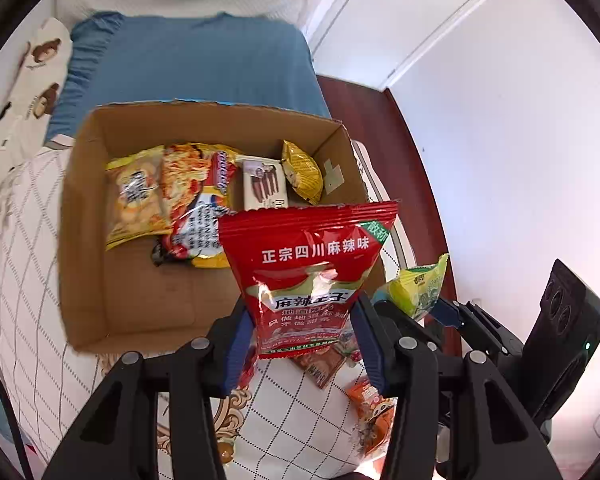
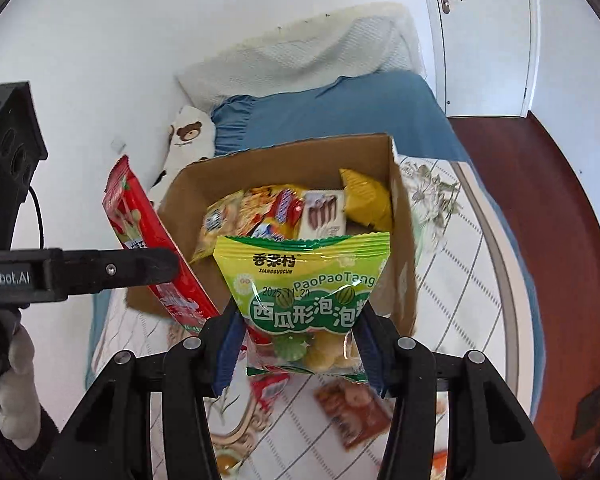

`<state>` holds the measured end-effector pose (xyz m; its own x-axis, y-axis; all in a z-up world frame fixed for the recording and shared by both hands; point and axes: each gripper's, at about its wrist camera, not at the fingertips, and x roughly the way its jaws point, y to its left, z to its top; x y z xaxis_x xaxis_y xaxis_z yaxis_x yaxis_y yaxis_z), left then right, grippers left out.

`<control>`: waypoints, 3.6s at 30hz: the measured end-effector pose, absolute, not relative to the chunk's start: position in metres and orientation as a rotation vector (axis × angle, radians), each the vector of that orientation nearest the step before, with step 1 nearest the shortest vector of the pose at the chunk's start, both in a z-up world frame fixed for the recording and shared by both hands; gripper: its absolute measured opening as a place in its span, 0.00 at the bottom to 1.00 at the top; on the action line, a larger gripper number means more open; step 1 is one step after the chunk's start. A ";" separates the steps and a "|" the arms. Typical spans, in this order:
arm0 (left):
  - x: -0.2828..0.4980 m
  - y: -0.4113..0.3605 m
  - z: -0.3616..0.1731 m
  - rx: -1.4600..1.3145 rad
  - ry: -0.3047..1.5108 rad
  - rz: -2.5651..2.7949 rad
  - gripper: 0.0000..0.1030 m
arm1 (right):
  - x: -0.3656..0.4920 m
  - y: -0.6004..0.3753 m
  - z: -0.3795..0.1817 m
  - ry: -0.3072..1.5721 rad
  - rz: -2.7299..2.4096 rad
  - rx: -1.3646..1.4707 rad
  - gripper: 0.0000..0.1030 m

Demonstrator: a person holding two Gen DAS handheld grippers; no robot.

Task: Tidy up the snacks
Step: 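Lift both packets toward the cardboard box, then lower both packets into the box and open both tools, then move the left tool to the brown biscuit pack while the right tool reaches the orange chip bag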

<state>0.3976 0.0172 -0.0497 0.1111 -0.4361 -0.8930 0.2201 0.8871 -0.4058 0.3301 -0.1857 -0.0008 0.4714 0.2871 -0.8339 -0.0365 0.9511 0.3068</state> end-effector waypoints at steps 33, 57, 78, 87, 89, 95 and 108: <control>0.473 0.002 -0.129 -0.052 1.467 -0.284 0.89 | 0.410 -0.168 -0.081 1.362 0.112 0.117 0.91; 0.335 0.063 -0.037 0.045 0.992 -0.096 0.89 | 0.314 -0.167 0.005 1.058 0.090 0.091 0.91; 0.235 0.054 -0.048 0.020 1.020 -0.121 0.89 | 0.218 -0.213 0.008 1.048 0.054 0.307 0.92; 0.216 0.025 -0.139 0.045 1.252 -0.169 0.89 | 0.184 -0.261 -0.121 1.376 -0.079 0.296 0.91; 0.216 0.012 -0.155 0.065 1.299 -0.188 0.89 | 0.180 -0.266 -0.142 1.432 -0.101 0.268 0.91; 0.231 -0.025 -0.189 0.031 1.417 -0.232 0.89 | 0.175 -0.270 -0.183 1.506 -0.061 0.238 0.67; 0.268 -0.118 -0.249 0.247 1.381 -0.131 0.91 | 0.196 -0.305 -0.171 1.442 -0.093 0.250 0.66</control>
